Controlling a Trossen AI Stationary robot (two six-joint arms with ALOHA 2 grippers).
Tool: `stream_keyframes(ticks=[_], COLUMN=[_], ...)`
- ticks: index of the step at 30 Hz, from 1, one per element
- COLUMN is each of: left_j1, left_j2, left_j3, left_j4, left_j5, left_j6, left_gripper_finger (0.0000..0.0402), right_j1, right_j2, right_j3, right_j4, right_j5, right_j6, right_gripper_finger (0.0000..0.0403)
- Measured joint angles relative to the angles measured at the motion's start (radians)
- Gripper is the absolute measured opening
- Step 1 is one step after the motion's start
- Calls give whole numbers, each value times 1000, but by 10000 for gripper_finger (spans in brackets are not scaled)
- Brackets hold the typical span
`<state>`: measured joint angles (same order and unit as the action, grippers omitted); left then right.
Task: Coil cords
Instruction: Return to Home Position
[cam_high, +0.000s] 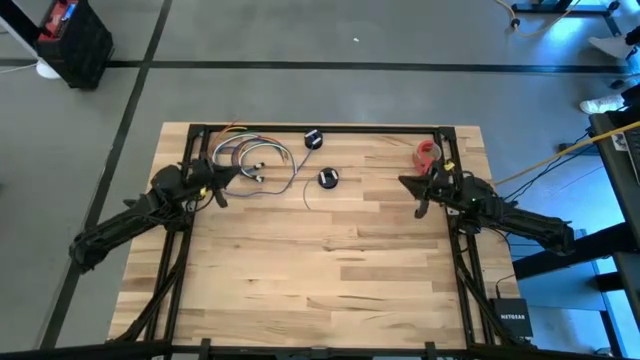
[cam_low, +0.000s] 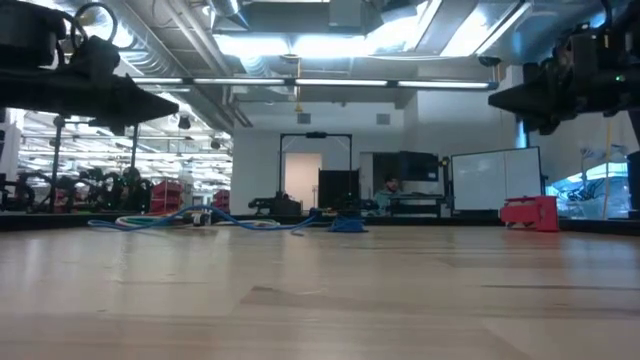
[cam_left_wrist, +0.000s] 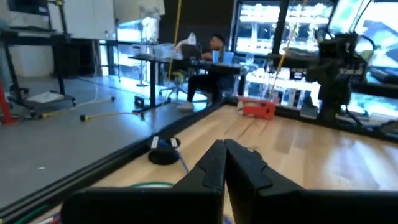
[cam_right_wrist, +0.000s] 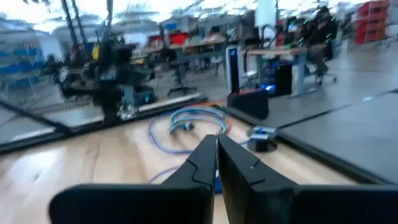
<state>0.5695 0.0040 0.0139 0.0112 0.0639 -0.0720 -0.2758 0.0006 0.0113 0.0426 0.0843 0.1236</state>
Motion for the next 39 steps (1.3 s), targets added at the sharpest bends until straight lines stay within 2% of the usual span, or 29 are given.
stream_keyframes(ticks=[3,7,39], left_j1=[-30,-52,-55], left_j2=[-2,0,5], left_j3=[0,-3,-3], left_j4=[2,2,0], left_j5=[0,-38,-43], left_j6=[7,41,50], left_gripper_finger=[1,1,4], right_j1=[1,1,1], right_j2=[2,13,16], right_j3=[0,0,0], right_j4=[-15,-20,-12], right_j5=[-44,-44,-51], right_j6=[-9,-18,-30], right_gripper_finger=[22,23,24])
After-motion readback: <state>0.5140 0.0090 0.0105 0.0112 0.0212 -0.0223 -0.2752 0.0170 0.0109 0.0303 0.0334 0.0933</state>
